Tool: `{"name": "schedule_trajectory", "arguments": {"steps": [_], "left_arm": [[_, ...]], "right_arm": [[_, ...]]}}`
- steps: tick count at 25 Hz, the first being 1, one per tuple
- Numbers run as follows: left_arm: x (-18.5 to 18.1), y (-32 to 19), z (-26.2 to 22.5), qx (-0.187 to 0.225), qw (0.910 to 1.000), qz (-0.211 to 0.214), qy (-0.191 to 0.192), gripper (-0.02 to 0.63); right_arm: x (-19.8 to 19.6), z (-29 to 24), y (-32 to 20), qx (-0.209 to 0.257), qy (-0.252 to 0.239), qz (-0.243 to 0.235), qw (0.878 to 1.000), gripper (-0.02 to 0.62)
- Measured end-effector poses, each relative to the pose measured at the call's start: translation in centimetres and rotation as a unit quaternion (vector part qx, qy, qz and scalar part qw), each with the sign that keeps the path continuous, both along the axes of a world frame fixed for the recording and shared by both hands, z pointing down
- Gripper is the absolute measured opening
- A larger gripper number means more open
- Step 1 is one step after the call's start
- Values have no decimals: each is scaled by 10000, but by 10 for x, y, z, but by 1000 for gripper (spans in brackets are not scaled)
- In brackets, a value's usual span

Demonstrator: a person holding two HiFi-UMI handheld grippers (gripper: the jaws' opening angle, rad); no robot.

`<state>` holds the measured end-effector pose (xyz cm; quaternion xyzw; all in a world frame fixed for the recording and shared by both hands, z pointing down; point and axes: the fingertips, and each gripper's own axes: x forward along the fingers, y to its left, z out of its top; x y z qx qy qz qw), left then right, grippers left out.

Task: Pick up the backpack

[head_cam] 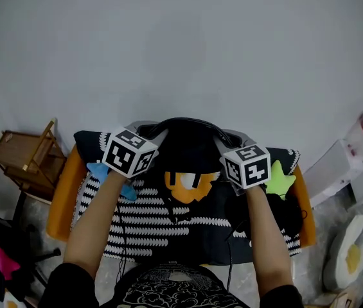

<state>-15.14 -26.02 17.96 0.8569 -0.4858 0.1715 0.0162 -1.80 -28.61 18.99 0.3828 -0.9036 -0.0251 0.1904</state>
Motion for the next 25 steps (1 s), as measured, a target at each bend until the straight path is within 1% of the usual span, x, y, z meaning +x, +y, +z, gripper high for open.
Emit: {"name": "schedule_trajectory", "arguments": {"steps": [3,5,13,18,25], "left_arm": [[-6,2,-12,137,9997,-185,-116,48],[-9,4,-18,212,9993,-232,-201,48],[-12,12,-23,260,9991,-246,-223,48],[-12,18,-23,250,9989,-241,-303,48],[-12,23,-25,282,9988,-249,-318,48]], "right_arm": [[-6,-9,1,54,-157,40,9999,54],[-9,-13,2,79,-230,35,9997,54],[-12,-18,10,147,-397,127,9990,54],[-12,-16,16,121,-425,120,9989,54],[-12,-19,22,154,-456,146,9987,54]]}}
